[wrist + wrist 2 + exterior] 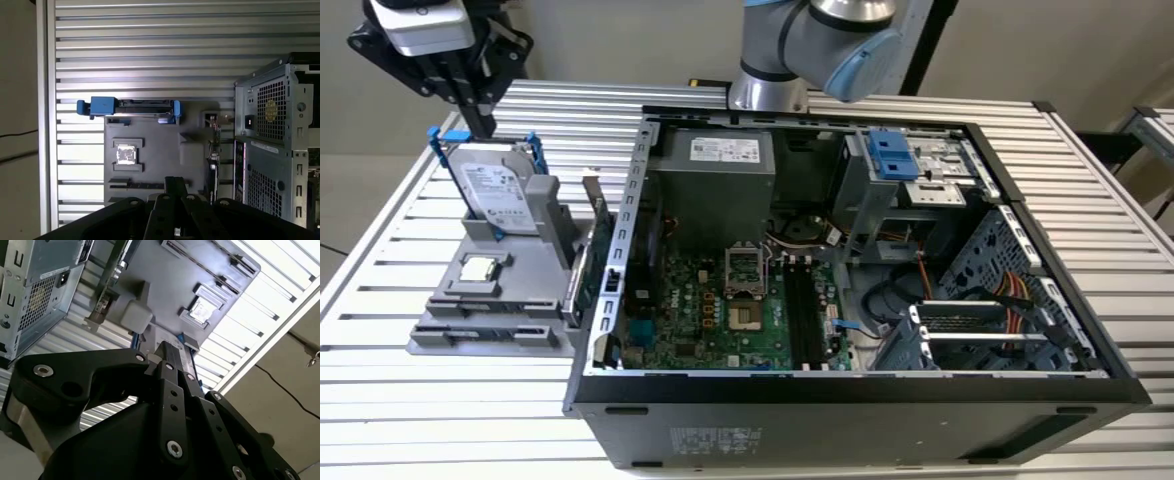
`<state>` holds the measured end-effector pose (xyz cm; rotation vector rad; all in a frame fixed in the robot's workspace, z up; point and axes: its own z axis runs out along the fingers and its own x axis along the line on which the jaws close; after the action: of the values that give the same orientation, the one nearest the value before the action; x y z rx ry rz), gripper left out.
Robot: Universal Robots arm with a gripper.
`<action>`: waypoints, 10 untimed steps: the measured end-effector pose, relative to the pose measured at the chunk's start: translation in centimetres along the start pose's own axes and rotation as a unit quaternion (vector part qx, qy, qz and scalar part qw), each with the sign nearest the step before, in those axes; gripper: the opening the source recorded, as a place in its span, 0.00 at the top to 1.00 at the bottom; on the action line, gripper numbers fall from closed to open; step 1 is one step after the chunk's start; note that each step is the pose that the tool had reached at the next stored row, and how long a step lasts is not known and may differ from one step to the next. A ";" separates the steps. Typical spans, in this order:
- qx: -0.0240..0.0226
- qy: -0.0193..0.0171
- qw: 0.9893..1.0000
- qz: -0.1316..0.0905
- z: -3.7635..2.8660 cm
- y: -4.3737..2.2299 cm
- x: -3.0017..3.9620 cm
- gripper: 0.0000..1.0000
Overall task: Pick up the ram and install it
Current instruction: 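Reach for the ram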
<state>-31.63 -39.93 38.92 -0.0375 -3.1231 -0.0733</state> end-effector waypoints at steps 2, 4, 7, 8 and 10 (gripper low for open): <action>0.000 0.000 1.000 0.000 0.00 0.00 0.17 1.00; 0.000 0.000 1.000 -0.001 0.01 -0.01 0.37 1.00; 0.000 0.001 1.000 -0.002 0.02 -0.02 0.68 1.00; 0.000 0.001 1.000 -0.002 0.03 -0.02 0.78 1.00; 0.000 0.001 1.000 -0.003 0.03 -0.02 0.98 1.00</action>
<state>-32.61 -39.93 38.91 -0.0276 -3.1217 -0.0731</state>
